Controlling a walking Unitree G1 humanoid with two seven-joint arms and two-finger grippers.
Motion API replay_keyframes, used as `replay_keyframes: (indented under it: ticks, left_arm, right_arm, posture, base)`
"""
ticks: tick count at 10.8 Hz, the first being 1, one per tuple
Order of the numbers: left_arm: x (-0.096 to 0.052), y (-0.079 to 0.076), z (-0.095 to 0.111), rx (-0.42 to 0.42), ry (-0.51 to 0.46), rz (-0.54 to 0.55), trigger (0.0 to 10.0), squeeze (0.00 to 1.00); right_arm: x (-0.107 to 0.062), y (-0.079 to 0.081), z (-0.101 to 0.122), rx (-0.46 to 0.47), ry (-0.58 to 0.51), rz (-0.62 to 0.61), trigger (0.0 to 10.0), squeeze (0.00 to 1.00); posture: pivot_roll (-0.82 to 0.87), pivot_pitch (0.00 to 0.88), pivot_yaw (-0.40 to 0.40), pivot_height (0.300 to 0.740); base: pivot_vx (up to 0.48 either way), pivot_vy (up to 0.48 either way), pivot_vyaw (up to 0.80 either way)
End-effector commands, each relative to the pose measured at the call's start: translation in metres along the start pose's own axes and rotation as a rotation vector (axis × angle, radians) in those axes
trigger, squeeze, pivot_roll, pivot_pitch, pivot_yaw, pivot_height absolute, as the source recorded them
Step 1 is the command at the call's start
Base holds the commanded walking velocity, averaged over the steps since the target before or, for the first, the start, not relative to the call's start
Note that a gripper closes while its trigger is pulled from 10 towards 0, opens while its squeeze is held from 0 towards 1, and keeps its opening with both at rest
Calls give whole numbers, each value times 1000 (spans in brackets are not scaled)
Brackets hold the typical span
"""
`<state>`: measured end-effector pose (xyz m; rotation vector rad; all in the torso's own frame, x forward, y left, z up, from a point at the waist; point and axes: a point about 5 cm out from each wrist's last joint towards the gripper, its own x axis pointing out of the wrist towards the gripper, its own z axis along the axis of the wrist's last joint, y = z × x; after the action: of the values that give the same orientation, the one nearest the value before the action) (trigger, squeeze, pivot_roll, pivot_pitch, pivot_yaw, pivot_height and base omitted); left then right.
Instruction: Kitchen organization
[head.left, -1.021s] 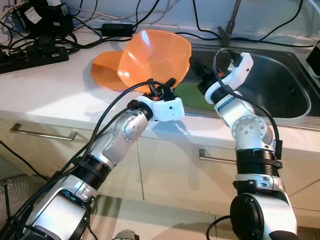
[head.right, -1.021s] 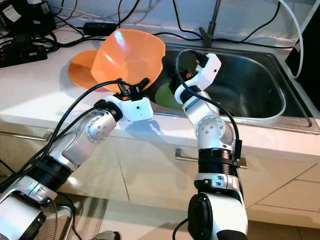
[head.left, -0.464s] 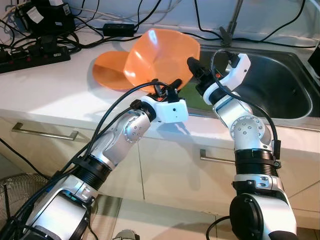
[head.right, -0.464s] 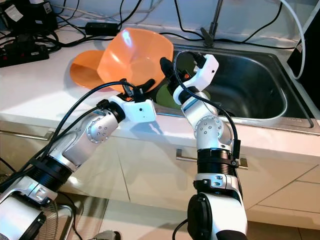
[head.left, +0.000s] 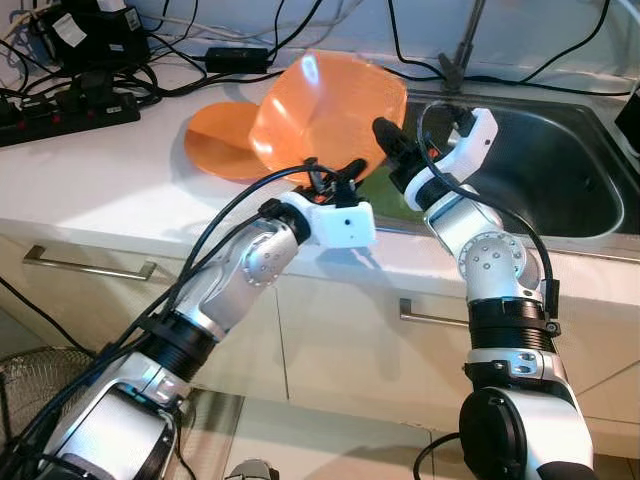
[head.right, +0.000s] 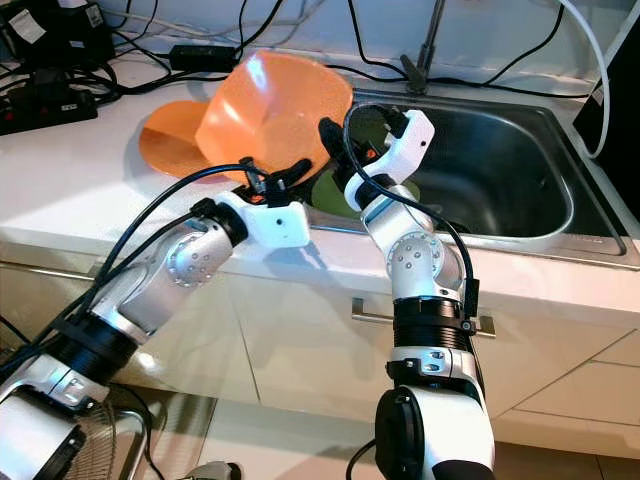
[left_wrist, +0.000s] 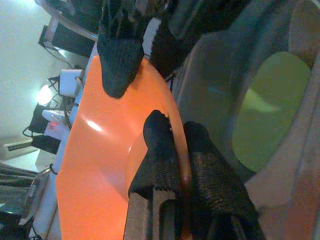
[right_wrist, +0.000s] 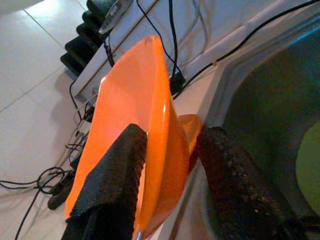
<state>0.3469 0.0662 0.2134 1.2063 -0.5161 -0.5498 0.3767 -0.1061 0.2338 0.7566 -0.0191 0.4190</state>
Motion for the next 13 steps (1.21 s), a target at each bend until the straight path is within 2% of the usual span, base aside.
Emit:
replay_keyframes:
  ticks: [1,6,9,13]
  left_arm:
    - [0,11,8,13,-49,34,10000,0]
    - [1,8,13,38,-76,12,10000,0]
    - [1,10,15,88,-92,0,10000,0]
    - [1,19,13,195,-99,-14,10000,0]
  right_arm:
    - [1,0,3,-12,-5,-1,0,0]
    - [1,3,5,-12,-10,6,0,0]
    - [0,3,4,-20,-8,12,0,0]
    - [1,4,1,-27,10,13,0,0]
  posture:
    - [208,61,-25,740]
    - [198,56,-22,740]
    - [196,46,-19,740]
    - [200,45,-21,740]
  base:
    - [0,0,0]
    - [0,0,0]
    - [0,0,0]
    - [0,0,0]
